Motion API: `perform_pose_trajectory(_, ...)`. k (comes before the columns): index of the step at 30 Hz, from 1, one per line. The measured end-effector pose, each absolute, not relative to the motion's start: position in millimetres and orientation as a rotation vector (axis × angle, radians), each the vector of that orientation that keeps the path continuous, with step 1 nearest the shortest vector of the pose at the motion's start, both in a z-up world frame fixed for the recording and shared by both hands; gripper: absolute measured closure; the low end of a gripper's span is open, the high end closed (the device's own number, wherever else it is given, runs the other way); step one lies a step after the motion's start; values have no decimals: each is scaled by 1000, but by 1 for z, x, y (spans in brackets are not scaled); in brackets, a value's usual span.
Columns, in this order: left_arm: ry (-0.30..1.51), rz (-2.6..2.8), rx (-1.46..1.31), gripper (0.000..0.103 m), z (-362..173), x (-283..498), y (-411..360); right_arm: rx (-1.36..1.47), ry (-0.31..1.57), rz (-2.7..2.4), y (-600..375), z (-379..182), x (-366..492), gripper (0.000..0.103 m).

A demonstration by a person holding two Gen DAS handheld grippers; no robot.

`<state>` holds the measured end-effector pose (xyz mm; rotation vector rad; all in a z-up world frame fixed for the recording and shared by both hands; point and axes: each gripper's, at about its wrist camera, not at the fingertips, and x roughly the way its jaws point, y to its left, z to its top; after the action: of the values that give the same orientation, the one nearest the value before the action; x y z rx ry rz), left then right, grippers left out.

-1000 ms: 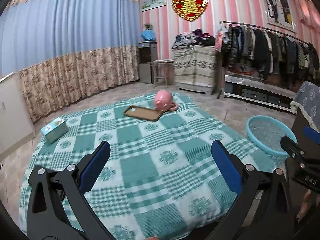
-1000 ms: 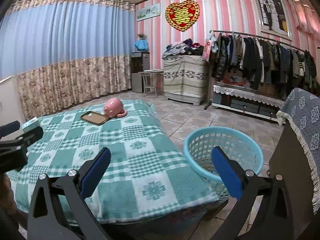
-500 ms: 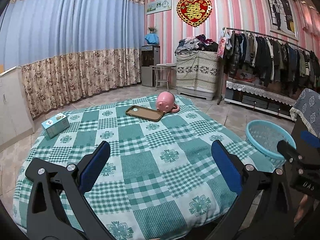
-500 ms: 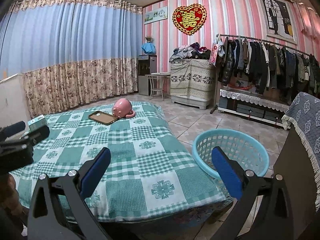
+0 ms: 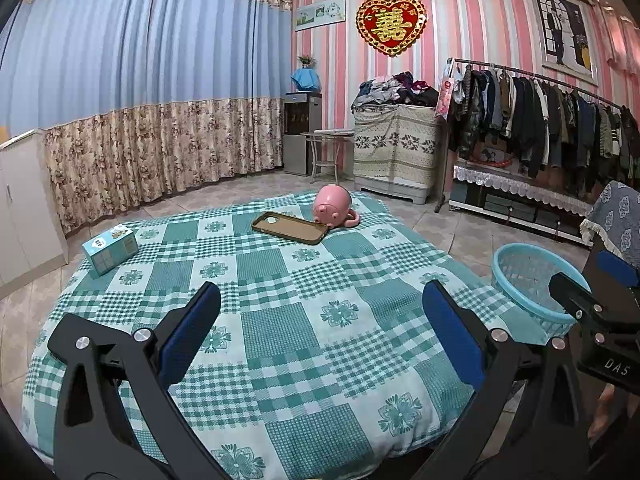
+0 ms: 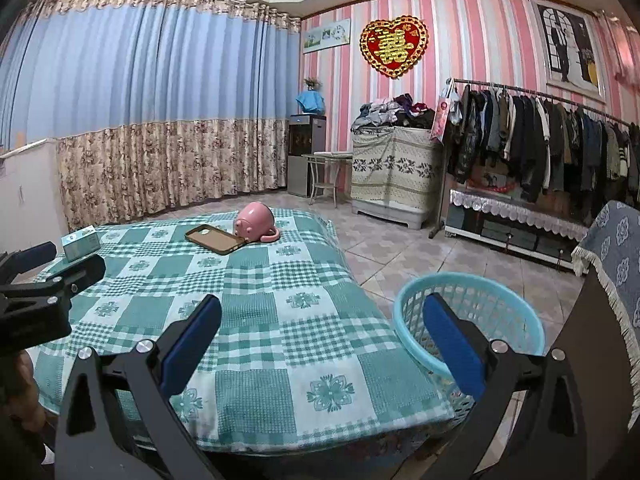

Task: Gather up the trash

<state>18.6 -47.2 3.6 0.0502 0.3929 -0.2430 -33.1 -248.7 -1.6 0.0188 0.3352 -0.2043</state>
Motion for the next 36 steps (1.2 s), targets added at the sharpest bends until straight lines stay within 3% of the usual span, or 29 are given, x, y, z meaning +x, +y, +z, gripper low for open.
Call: perform_pose_trajectory(36,395,-241,49,5,3,18,-50,13,323,-195,-246,-5,-33,5)
